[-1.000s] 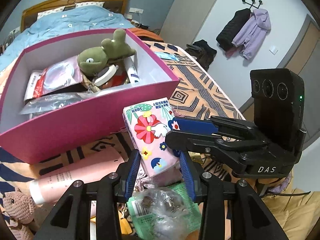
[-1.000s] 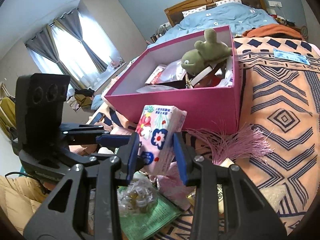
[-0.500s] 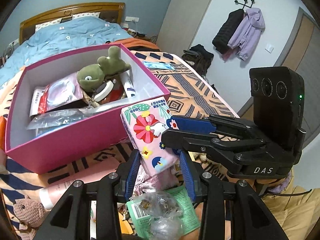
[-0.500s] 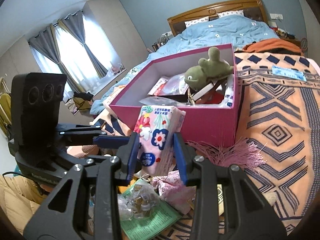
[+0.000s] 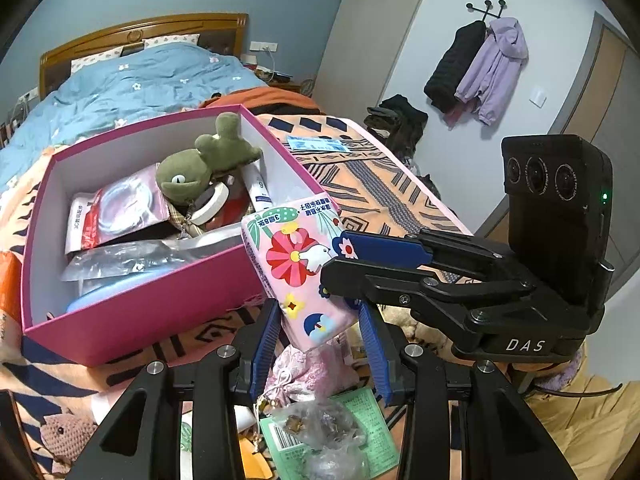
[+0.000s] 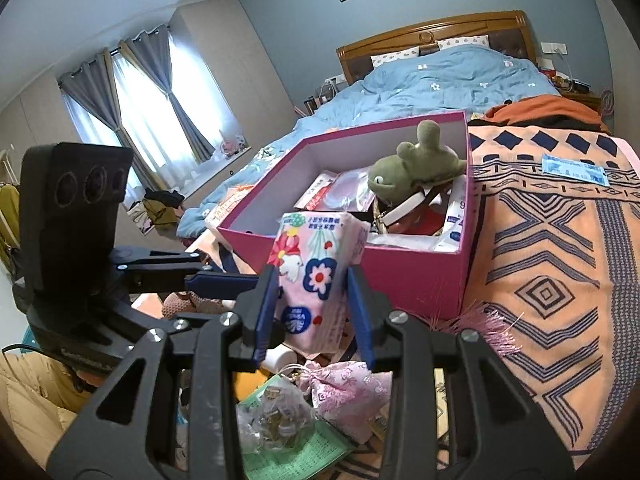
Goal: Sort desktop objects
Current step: 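Lift the floral tissue pack with the left gripper toward the box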
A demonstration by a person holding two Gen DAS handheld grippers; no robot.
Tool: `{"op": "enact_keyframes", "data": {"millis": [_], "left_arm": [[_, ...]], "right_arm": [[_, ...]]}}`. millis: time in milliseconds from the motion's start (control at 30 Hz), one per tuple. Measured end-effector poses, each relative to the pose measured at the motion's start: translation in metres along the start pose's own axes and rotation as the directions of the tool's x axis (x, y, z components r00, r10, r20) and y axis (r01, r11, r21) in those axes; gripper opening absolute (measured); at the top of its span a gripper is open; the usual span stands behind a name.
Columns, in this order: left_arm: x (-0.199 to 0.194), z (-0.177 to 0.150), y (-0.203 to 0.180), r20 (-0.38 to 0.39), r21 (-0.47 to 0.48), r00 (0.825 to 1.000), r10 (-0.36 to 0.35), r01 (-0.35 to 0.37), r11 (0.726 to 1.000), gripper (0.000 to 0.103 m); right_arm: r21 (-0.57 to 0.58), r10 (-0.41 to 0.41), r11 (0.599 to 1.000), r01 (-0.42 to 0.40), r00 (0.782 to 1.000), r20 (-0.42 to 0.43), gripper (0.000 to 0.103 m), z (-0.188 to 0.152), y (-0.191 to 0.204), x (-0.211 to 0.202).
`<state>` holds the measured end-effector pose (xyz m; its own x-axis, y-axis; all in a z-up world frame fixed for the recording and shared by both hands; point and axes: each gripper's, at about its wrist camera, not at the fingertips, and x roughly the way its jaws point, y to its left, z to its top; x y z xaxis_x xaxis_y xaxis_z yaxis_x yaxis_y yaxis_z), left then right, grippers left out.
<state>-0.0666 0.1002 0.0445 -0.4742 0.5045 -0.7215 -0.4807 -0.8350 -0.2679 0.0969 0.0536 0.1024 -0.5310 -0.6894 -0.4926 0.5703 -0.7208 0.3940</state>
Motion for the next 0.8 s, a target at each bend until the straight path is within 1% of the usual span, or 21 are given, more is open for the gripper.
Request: {"op": "enact_keyframes", "data": {"millis": [467,800], "left_arm": [[0.004,0.009,0.011,-0.005,-0.039,1.0,-0.023,0.022,0.999,0.04],[0.003,0.017,0.011,-0.002,-0.033,1.0,-0.019,0.018,0.999,0.04]], "right_arm": [[-0.013,-0.003,1.0,0.004,1.0,0.013,0.039,0.01,-0.001,0.002],[-0.015,-0.005,1.0,0.005,1.0,0.021,0.039,0.016,-0.003,0.002]]}}
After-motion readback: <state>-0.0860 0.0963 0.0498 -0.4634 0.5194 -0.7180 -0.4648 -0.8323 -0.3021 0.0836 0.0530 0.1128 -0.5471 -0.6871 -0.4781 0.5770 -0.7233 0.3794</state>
